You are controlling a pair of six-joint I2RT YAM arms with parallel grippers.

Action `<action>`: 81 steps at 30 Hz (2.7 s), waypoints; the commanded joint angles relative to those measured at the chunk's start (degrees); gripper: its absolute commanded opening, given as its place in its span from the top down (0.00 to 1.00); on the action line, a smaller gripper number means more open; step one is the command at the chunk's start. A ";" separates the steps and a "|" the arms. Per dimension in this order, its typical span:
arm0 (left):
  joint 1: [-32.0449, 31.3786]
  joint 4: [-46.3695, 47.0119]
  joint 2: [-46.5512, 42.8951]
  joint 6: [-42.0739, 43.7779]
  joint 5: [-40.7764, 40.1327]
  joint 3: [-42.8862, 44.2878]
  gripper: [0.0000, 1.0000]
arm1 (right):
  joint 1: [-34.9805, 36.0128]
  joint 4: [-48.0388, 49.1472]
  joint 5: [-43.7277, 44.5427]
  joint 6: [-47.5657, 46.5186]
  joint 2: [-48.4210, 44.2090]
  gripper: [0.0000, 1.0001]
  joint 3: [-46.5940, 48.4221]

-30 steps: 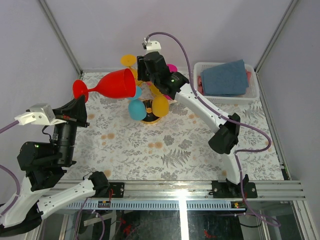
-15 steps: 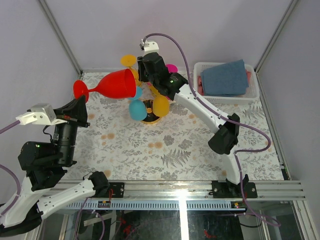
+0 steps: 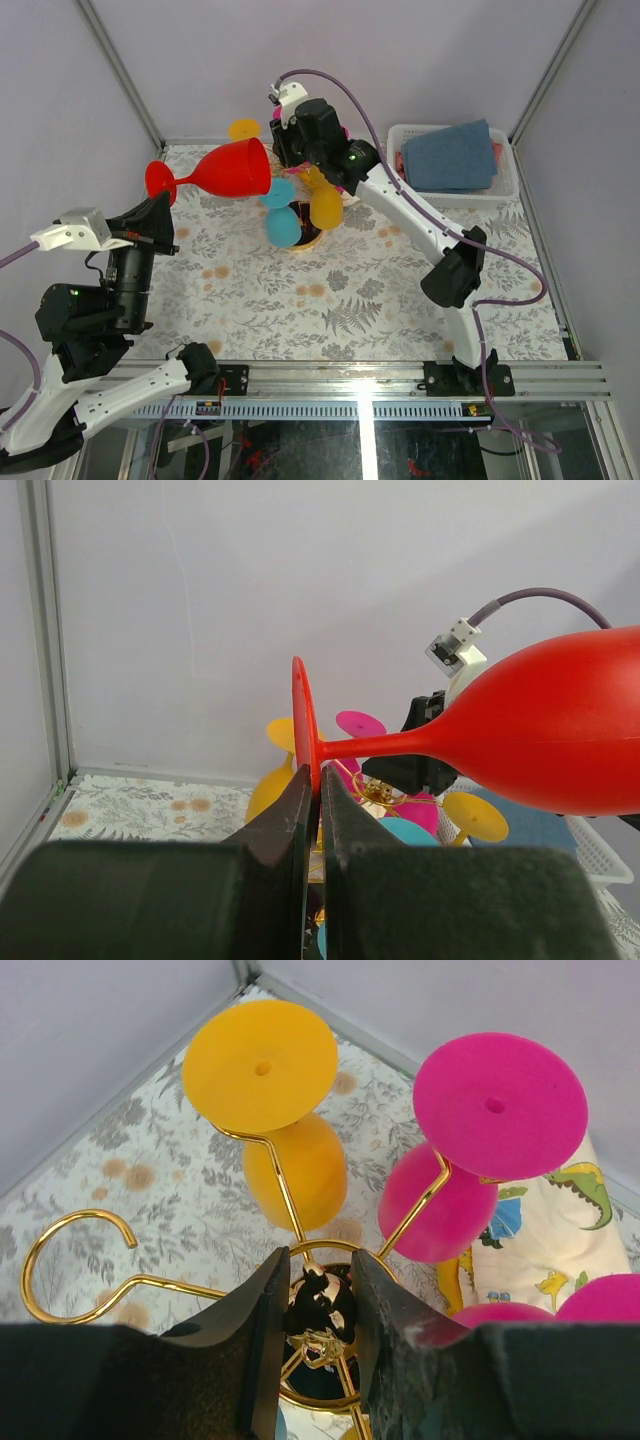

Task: Place the wine glass upside down on the wine glass rack
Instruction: Adjust the wine rack at the center of the board, then turn the wine glass upside down at the wine rack.

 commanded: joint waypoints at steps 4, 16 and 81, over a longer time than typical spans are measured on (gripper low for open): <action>0.17 1.55 -0.53 0.35 -0.53 -0.36 1.00 | -3.03 -4.76 -16.83 -10.96 0.40 1.00 10.19; 0.12 1.73 -0.27 0.40 -0.54 -0.46 1.00 | -5.63 -7.14 -29.83 -17.56 2.09 1.00 14.63; 0.17 -33.08 24.97 19.40 54.67 12.03 1.00 | -5.46 35.15 -50.38 -29.48 -69.66 0.28 -79.23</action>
